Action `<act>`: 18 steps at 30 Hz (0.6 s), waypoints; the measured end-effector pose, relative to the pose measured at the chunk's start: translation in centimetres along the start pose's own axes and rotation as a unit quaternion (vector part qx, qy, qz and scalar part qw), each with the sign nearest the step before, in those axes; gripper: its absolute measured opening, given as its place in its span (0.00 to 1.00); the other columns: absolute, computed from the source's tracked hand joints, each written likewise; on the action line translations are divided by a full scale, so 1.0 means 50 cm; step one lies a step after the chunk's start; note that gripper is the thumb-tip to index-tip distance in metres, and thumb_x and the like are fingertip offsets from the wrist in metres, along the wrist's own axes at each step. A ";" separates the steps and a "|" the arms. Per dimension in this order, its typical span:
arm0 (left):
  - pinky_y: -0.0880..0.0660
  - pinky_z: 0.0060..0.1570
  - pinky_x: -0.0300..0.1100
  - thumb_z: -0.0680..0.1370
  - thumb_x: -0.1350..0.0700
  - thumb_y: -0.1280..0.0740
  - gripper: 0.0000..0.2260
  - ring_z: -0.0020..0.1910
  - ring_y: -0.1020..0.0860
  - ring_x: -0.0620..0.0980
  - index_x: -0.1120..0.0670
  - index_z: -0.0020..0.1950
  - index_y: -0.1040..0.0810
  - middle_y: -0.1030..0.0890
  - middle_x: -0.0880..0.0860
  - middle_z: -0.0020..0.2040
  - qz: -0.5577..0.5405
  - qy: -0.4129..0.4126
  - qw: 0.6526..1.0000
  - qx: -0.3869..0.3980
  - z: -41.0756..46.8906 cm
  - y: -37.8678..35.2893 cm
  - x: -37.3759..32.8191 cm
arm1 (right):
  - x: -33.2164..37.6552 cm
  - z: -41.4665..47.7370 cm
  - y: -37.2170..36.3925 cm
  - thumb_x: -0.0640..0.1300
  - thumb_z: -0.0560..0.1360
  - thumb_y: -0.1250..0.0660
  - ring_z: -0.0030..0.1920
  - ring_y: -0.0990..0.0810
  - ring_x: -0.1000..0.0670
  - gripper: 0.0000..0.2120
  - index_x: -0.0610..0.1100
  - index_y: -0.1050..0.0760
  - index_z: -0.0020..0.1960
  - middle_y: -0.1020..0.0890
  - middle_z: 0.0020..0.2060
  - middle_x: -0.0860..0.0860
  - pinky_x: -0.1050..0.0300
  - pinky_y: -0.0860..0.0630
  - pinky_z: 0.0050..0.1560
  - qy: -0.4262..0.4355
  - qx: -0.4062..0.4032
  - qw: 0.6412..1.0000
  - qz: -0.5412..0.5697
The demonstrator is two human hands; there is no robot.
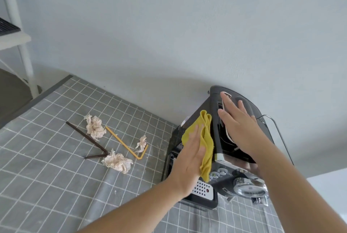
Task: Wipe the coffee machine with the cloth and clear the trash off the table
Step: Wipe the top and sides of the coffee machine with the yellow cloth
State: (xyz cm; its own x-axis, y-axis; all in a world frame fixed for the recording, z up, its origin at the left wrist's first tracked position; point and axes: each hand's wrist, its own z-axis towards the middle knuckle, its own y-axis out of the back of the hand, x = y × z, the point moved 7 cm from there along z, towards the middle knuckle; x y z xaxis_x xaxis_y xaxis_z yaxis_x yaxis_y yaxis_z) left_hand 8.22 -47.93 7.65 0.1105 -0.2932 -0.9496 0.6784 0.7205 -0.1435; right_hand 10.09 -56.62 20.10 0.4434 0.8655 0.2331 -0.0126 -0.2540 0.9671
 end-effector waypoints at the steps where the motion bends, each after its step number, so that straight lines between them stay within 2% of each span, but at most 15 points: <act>1: 0.56 0.78 0.50 0.82 0.43 0.54 0.25 0.77 0.55 0.38 0.43 0.78 0.54 0.52 0.39 0.79 0.012 -0.010 1.000 -0.003 0.023 0.003 0.001 | 0.009 0.004 0.001 0.48 0.81 0.51 0.77 0.61 0.52 0.26 0.58 0.54 0.77 0.48 0.78 0.54 0.45 0.62 0.75 -0.005 0.007 1.000 -0.001; 4: 0.53 0.77 0.53 0.81 0.39 0.55 0.26 0.78 0.54 0.41 0.43 0.78 0.54 0.50 0.42 0.79 0.046 0.037 0.998 0.009 0.157 0.022 0.030 | 0.018 0.019 -0.007 0.42 0.80 0.49 0.77 0.61 0.48 0.29 0.55 0.55 0.77 0.54 0.78 0.53 0.48 0.63 0.75 -0.018 0.015 1.000 0.004; 6: 0.52 0.77 0.53 0.80 0.38 0.54 0.29 0.78 0.52 0.42 0.45 0.79 0.52 0.49 0.45 0.80 0.035 0.053 0.998 0.007 0.216 0.042 0.069 | 0.017 0.027 -0.022 0.42 0.79 0.48 0.77 0.63 0.51 0.30 0.58 0.53 0.77 0.54 0.78 0.54 0.51 0.65 0.74 0.004 0.006 0.998 0.070; 9: 0.52 0.77 0.53 0.84 0.47 0.54 0.23 0.79 0.51 0.45 0.49 0.79 0.51 0.50 0.47 0.80 0.042 0.098 0.994 -0.005 0.191 0.048 0.153 | -0.005 0.031 -0.039 0.47 0.79 0.47 0.77 0.65 0.51 0.29 0.65 0.52 0.75 0.54 0.78 0.56 0.48 0.64 0.73 -0.016 0.000 0.990 0.142; 11: 0.51 0.77 0.55 0.84 0.50 0.55 0.22 0.78 0.53 0.44 0.45 0.79 0.53 0.50 0.43 0.80 0.053 0.076 0.995 -0.022 0.123 0.041 0.158 | -0.014 0.033 -0.042 0.49 0.78 0.47 0.76 0.65 0.52 0.28 0.66 0.52 0.74 0.54 0.78 0.58 0.46 0.63 0.74 -0.023 0.007 0.988 0.152; 13: 0.53 0.77 0.53 0.83 0.48 0.54 0.22 0.78 0.53 0.40 0.41 0.78 0.52 0.49 0.39 0.79 0.006 0.050 0.998 -0.032 0.077 0.027 0.133 | -0.012 0.034 -0.044 0.52 0.76 0.47 0.76 0.65 0.54 0.30 0.67 0.53 0.74 0.53 0.77 0.60 0.47 0.63 0.75 -0.015 0.007 0.987 0.159; 16: 0.56 0.78 0.47 0.82 0.45 0.55 0.24 0.77 0.54 0.36 0.43 0.78 0.53 0.51 0.40 0.79 -0.012 0.032 0.999 -0.014 0.135 0.033 0.089 | -0.004 0.032 -0.040 0.45 0.79 0.47 0.75 0.64 0.62 0.29 0.64 0.52 0.75 0.51 0.77 0.62 0.57 0.65 0.73 0.003 0.006 0.987 0.159; 18: 0.54 0.77 0.50 0.79 0.38 0.56 0.28 0.78 0.52 0.39 0.44 0.79 0.54 0.51 0.44 0.80 -0.016 0.038 0.999 0.019 0.199 0.029 0.112 | -0.001 0.030 -0.038 0.42 0.80 0.48 0.74 0.63 0.64 0.29 0.63 0.52 0.75 0.51 0.76 0.64 0.61 0.65 0.71 0.010 0.004 0.987 0.158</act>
State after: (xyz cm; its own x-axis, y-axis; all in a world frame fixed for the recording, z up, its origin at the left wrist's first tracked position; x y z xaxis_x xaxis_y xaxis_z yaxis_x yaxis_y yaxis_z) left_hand 17.07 -54.78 4.91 0.0344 -0.2658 -0.9634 0.7078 0.6871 -0.1643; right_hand 11.42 -56.83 18.08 0.4010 0.7507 0.5251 -0.1397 -0.5163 0.8449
